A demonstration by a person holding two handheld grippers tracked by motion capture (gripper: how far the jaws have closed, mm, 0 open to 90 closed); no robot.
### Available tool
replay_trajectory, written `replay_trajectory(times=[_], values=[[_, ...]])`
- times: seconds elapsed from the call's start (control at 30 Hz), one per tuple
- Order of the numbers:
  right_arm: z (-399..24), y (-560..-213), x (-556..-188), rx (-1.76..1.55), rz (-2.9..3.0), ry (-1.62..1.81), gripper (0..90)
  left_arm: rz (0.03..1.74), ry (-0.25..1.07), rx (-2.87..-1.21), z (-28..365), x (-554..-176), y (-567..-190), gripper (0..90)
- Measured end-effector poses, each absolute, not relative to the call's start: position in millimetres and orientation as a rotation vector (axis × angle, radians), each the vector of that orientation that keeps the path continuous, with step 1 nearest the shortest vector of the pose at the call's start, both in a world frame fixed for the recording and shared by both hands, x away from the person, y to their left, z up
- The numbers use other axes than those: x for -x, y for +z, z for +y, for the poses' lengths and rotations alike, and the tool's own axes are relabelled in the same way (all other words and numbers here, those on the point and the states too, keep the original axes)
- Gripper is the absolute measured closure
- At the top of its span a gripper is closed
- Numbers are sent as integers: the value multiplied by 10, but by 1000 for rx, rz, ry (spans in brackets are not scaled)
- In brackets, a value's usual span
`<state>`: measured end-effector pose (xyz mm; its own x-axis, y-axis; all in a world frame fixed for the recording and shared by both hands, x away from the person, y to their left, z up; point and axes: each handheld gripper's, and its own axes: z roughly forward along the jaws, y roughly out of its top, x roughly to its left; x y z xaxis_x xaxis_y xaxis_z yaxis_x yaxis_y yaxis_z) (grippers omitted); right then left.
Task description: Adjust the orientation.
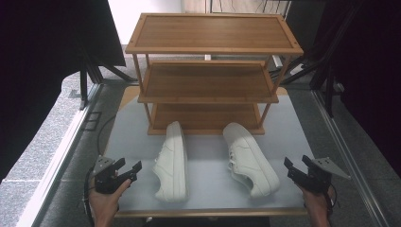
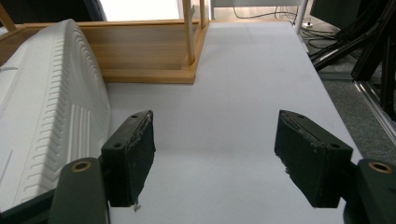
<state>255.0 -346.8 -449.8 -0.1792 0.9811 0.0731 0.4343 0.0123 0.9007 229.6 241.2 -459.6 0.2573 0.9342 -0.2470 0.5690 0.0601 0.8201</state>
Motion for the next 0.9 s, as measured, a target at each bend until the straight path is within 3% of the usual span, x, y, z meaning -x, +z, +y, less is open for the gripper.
replay_trajectory(times=[0.4, 0.5, 0.6, 0.63, 0.67, 0.7, 0.9], values=[[-3381, -4476, -2543, -1428, 1706, 1157, 307, 1354, 486, -1649, 2421, -2120, -4469, 375], [-3383, -4446, -2563, -1419, 1703, 1163, 312, 1367, 499, -1637, 2425, -2059, -4461, 454], [-3387, -4405, -2602, -1437, 1692, 1165, 318, 1371, 497, -1635, 2410, -1970, -4489, 586], [-3377, -4384, -2625, -1442, 1686, 1185, 321, 1371, 489, -1642, 2404, -1927, -4500, 674], [-3377, -4384, -2625, -1442, 1686, 1185, 321, 1373, 479, -1645, 2397, -1888, -4509, 674], [-3362, -4369, -2648, -1439, 1690, 1190, 322, 1370, 462, -1646, 2394, -1859, -4519, 741], [-3293, -4333, -2750, -1420, 1703, 1209, 325, 1370, 364, -1683, 2284, -1703, -4590, 794]])
